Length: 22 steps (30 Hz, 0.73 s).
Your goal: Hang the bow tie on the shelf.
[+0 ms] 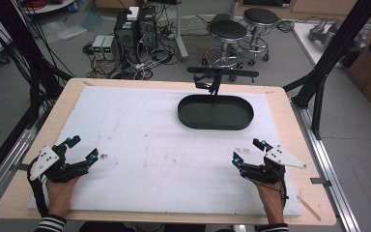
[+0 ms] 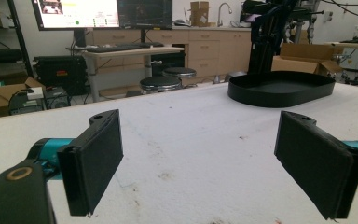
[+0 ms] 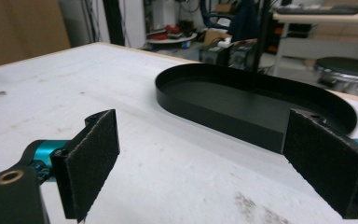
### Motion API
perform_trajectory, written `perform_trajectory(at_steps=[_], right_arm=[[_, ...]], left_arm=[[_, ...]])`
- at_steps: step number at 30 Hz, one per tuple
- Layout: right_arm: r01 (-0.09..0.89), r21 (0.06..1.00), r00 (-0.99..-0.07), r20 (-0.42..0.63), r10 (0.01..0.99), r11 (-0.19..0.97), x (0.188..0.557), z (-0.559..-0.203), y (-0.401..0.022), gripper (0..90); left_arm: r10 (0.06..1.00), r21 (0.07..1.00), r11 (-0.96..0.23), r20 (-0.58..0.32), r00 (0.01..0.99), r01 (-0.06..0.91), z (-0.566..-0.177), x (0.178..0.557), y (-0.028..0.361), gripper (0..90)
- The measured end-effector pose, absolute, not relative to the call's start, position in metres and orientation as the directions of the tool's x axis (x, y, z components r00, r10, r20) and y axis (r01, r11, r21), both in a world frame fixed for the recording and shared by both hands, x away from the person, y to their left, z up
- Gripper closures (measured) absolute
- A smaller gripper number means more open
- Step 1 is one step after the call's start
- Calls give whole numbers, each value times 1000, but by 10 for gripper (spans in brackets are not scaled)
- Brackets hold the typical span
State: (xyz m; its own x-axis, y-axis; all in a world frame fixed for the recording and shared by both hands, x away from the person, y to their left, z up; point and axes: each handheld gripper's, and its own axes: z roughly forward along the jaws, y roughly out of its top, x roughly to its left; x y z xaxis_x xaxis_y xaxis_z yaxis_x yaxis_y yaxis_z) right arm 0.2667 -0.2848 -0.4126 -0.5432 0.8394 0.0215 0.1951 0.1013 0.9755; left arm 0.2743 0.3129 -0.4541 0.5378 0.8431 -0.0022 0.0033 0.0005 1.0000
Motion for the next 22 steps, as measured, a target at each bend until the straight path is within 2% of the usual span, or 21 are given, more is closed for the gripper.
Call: perform_trajectory(at_steps=[9,14,22], right_arm=[[90,995,-476,-4,879,53,256,-438,-290,103],[86,994,-463,-14,886,60,253,-451,-289,103],[68,997,-448,-3,894,38,252,-453,-291,103]], left_arm=[[843,1000,0,-1,538,1,-454,274,313,155],[843,1000,-2,2,538,1,-454,274,313,155],[843,1000,-5,6,538,-3,-454,274,313,155]])
